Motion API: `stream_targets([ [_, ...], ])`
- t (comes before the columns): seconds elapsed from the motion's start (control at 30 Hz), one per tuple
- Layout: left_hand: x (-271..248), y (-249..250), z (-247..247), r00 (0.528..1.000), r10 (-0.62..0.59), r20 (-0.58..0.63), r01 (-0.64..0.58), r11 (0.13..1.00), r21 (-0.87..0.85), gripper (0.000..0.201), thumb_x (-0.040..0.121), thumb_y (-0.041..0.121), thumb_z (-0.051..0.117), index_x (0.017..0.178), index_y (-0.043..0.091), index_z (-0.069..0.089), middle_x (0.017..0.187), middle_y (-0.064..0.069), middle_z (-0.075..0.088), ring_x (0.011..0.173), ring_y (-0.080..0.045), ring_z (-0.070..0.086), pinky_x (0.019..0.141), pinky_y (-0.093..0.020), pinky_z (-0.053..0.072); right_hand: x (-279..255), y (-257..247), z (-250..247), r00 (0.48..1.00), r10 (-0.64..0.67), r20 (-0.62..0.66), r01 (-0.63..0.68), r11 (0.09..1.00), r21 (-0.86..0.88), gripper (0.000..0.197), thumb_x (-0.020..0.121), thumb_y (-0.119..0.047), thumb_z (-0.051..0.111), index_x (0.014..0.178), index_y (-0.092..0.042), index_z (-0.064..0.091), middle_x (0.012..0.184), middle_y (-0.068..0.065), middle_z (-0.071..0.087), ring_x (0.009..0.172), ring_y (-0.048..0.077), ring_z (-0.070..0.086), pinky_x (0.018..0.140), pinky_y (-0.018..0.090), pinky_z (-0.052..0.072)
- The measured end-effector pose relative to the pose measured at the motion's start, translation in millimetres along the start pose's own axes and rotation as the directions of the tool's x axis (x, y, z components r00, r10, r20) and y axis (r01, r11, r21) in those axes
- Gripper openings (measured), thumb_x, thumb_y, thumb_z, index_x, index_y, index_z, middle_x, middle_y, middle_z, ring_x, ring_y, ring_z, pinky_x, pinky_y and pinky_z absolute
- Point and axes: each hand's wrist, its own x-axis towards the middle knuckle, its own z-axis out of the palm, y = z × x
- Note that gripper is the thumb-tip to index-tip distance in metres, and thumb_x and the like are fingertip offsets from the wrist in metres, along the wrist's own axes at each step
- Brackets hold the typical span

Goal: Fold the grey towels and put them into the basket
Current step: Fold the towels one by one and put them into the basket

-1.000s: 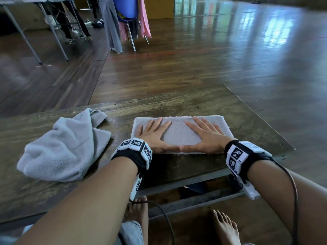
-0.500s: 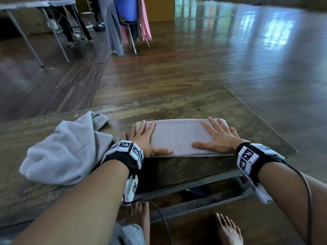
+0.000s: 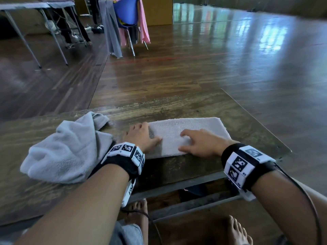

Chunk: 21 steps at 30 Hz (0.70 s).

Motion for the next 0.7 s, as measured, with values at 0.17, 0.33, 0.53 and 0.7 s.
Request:
stream_targets([
  [0.17,-6,13,-12,0.998,-0.035,0.055,0.034,0.999,0.002,0.043,0.086,0.051,0.054,0.108,0.014,0.058,0.110,-0.010,0.067,0.102,-0.029,0.060,0.100,-0.047,0.045,2,18,-13,0.981,0.146,-0.127,-0.167,0.972,-0.167,0.059,0.095,-0.047,0.055,0.147,-0.023,0.038,0.144,0.013,0.047,0.133,0.032,0.046,0.108,0.049,0.043],
  [0.33,-13,18,-18,0.969,0.134,0.208,-0.096,0.978,-0.186,0.013,0.087,0.030,0.067,0.093,0.021,0.063,0.099,0.001,0.066,0.090,-0.018,0.063,0.074,-0.032,0.049,-3,36,-12,0.989,0.076,-0.129,-0.084,0.995,-0.060,0.046,0.098,-0.027,0.050,0.144,-0.033,0.045,0.145,-0.002,0.041,0.133,0.023,0.044,0.109,0.041,0.040],
  [0.53,-19,24,-18,0.907,0.294,0.300,-0.217,0.939,-0.266,0.078,0.077,-0.003,0.068,0.133,0.035,0.031,0.101,-0.004,0.057,0.088,-0.023,0.063,0.080,-0.045,0.058,-10,55,-8,0.996,0.021,-0.084,-0.022,1.000,-0.010,0.060,0.097,-0.013,0.053,0.152,-0.029,0.038,0.158,-0.009,0.031,0.138,0.018,0.041,0.109,0.027,0.032],
  [0.7,-18,23,-14,0.887,0.427,0.174,-0.361,0.878,-0.316,0.043,0.086,0.009,0.069,0.117,0.038,0.066,0.112,-0.004,0.043,0.091,-0.018,0.058,0.078,-0.022,0.053,-16,69,-8,0.999,-0.033,-0.034,0.034,0.999,0.032,0.077,0.086,0.006,0.059,0.153,-0.026,0.038,0.159,-0.005,0.027,0.135,0.020,0.044,0.107,0.024,0.040],
])
